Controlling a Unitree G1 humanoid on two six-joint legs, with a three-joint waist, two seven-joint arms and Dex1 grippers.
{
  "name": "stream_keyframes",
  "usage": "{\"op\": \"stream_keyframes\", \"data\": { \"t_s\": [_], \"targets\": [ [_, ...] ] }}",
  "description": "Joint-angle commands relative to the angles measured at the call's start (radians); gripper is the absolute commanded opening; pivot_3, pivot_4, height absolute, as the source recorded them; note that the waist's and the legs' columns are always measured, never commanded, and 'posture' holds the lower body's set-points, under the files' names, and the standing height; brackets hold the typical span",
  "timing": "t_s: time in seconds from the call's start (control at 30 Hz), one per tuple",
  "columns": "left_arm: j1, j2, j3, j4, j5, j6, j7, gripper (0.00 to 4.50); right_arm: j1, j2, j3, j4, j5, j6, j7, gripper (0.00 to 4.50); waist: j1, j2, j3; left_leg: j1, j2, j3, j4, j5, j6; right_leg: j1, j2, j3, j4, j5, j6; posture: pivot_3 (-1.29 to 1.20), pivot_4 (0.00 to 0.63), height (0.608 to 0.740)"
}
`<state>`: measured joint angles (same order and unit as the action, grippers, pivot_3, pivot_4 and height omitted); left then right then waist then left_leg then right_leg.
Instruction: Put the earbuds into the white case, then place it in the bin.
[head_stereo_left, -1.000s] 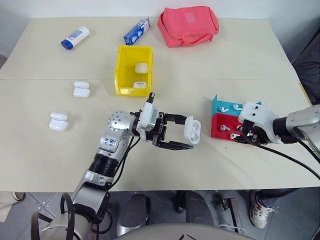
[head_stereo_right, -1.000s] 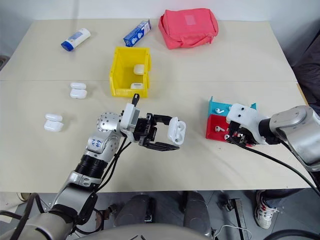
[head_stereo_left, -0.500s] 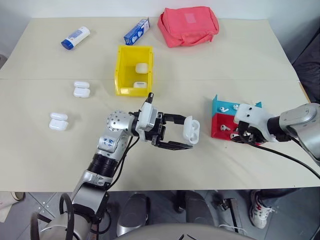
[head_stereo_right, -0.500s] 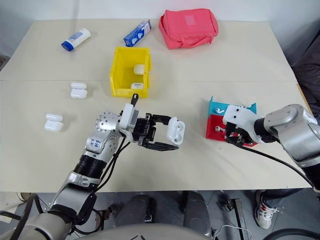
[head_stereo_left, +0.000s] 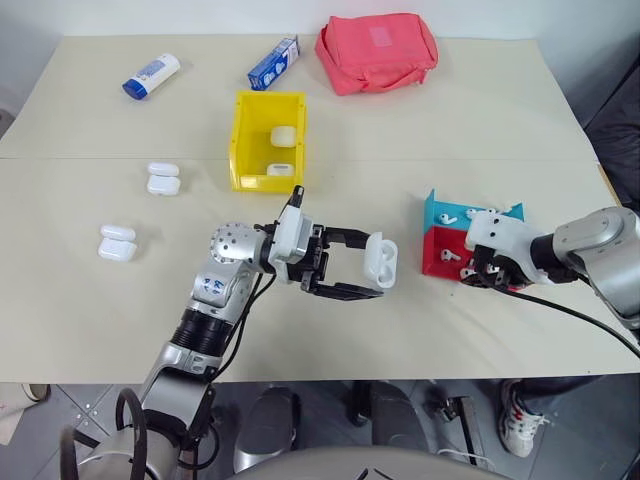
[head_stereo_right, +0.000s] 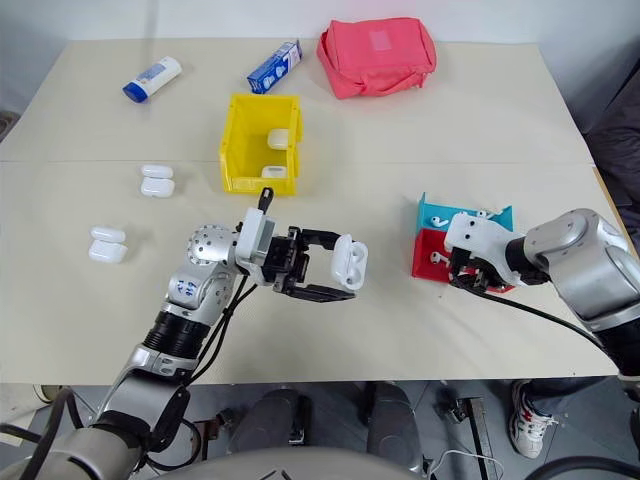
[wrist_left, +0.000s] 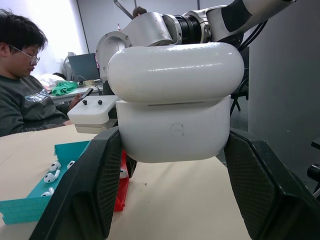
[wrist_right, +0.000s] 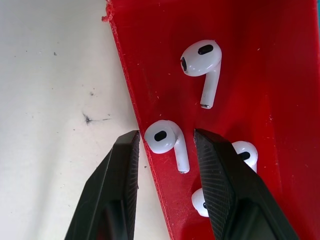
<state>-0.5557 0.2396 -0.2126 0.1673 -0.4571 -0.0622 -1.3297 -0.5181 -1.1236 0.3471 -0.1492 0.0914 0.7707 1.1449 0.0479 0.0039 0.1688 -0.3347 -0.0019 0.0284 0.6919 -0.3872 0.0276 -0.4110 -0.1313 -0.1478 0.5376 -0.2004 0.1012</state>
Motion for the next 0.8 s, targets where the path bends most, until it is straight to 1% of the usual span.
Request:
{"op": "stream_keyframes", "data": {
  "t_s": [0.03, 0.2, 0.3, 0.37, 0.5, 0.63, 0.7, 0.8],
  "targets": [
    [0.004, 0.001, 0.008, -0.043, -0.001, 0.003, 0.010, 2.73, -0.013, 0.001, -0.007, 0.004, -0.026, -0.019, 0.011, 1.75, 0.000, 0.000, 0.000, 0.000, 0.000, 0.000, 0.000, 0.000, 0.000, 0.000, 0.000, 0.000, 0.000, 0.000, 0.000, 0.00, 0.150, 0.740],
    [0.005, 0.003, 0.008, -0.046, 0.000, 0.005, 0.013, 2.73, -0.011, 0.011, -0.010, 0.009, -0.037, -0.023, 0.020, 1.75, -0.001, 0.000, 0.000, 0.000, 0.000, 0.000, 0.000, 0.000, 0.000, 0.000, 0.000, 0.000, 0.000, 0.000, 0.000, 0.00, 0.150, 0.740],
    [0.004, 0.004, 0.009, -0.045, 0.000, 0.005, 0.014, 2.73, -0.011, 0.017, -0.012, 0.011, -0.043, -0.023, 0.024, 1.17, -0.002, 0.000, 0.000, 0.000, 0.000, 0.000, 0.001, 0.000, 0.000, 0.000, 0.000, 0.000, 0.001, 0.000, 0.000, 0.00, 0.150, 0.740],
    [0.003, 0.006, 0.009, -0.045, -0.001, 0.006, 0.013, 2.73, -0.011, 0.021, -0.016, 0.010, -0.044, -0.021, 0.027, 0.57, -0.003, 0.000, 0.000, 0.000, 0.000, 0.000, 0.001, 0.000, 0.000, 0.000, 0.000, 0.000, 0.001, 0.000, 0.000, 0.00, 0.150, 0.740],
    [0.001, 0.006, 0.009, -0.041, -0.001, 0.006, 0.012, 2.73, -0.009, 0.022, -0.022, 0.007, -0.044, -0.018, 0.027, 0.52, -0.004, 0.000, 0.000, 0.000, 0.000, 0.000, 0.001, 0.000, 0.000, 0.001, 0.000, 0.000, 0.001, 0.000, 0.000, 0.00, 0.150, 0.740],
    [-0.002, 0.005, 0.007, -0.037, 0.000, 0.006, 0.010, 2.73, 0.014, 0.011, -0.059, -0.026, -0.018, 0.005, 0.025, 0.52, -0.004, 0.000, 0.000, 0.000, 0.000, 0.000, 0.002, 0.000, 0.000, 0.000, 0.000, 0.000, 0.001, 0.000, 0.000, 0.00, 0.150, 0.740],
    [-0.003, 0.004, 0.007, -0.035, 0.000, 0.007, 0.009, 2.73, 0.032, 0.006, -0.086, -0.052, -0.002, 0.022, 0.020, 0.52, -0.002, 0.000, 0.000, 0.000, 0.000, 0.000, 0.002, 0.000, 0.000, 0.000, 0.000, 0.000, 0.001, 0.000, 0.000, 0.00, 0.150, 0.740],
    [-0.006, 0.004, 0.009, -0.026, -0.001, 0.008, 0.007, 2.73, 0.076, 0.008, -0.172, -0.130, 0.060, 0.089, 0.008, 0.52, -0.001, 0.000, 0.000, 0.000, 0.000, 0.000, 0.002, 0.000, 0.000, 0.000, 0.000, 0.000, 0.001, 0.000, 0.000, 0.00, 0.150, 0.740]
  ]
}}
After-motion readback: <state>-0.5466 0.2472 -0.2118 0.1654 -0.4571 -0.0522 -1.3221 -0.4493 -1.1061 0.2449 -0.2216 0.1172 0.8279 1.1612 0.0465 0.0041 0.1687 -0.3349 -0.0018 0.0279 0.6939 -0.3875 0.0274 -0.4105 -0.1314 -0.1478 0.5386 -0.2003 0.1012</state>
